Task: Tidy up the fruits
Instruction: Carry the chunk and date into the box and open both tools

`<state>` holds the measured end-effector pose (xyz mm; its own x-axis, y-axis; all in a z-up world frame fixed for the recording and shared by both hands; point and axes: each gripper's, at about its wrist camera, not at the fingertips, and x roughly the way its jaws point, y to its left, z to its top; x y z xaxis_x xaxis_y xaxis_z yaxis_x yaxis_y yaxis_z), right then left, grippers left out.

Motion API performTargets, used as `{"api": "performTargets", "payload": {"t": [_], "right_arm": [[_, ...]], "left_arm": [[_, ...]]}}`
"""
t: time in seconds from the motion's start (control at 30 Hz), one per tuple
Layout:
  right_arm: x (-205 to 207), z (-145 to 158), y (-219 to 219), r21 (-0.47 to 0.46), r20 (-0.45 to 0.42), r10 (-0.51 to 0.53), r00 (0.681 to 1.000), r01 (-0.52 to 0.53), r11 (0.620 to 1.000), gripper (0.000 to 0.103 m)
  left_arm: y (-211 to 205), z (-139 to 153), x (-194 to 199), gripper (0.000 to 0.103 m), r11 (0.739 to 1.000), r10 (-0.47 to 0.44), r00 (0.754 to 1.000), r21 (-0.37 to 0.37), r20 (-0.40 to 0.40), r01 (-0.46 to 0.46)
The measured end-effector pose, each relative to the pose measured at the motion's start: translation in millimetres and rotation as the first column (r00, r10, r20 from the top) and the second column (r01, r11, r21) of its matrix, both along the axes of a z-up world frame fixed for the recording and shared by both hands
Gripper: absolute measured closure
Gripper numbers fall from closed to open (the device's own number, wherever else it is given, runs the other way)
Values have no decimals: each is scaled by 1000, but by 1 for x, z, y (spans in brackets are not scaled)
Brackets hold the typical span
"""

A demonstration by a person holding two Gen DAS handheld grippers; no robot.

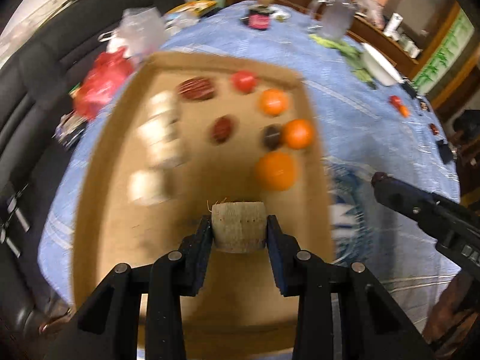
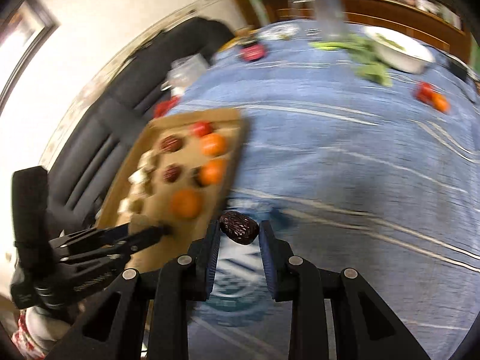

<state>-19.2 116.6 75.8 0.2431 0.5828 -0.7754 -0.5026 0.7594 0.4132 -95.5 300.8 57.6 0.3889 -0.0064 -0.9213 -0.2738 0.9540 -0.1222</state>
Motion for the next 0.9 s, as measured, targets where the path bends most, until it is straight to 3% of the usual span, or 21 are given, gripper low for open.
{"api": "performTargets", "payload": {"t": [0.17, 0.3, 0.43, 0.73, 0.9], "right_arm": [[-27, -8, 59, -50, 10, 131, 991, -130, 990, 74], [-38, -24, 87, -98, -2, 175, 985, -174, 980, 74], [-43, -39, 103, -148, -12, 185, 983, -184, 972, 73], [-40, -51, 121, -186, -20, 160, 987, -161, 969, 73], [-43, -42, 112, -171, -14, 144, 990, -144, 975, 62]], "left_arm": [[29, -13, -14, 69, 999, 31, 999, 23, -38, -31], [35, -16, -18, 69, 999, 9, 999, 50, -40, -7], [35, -16, -16, 69, 998, -23, 999, 65, -34, 25], [50, -14, -13, 61, 1000, -4, 1000, -8, -8, 4], [49, -1, -14, 53, 999, 24, 999, -23, 25, -24]]}}
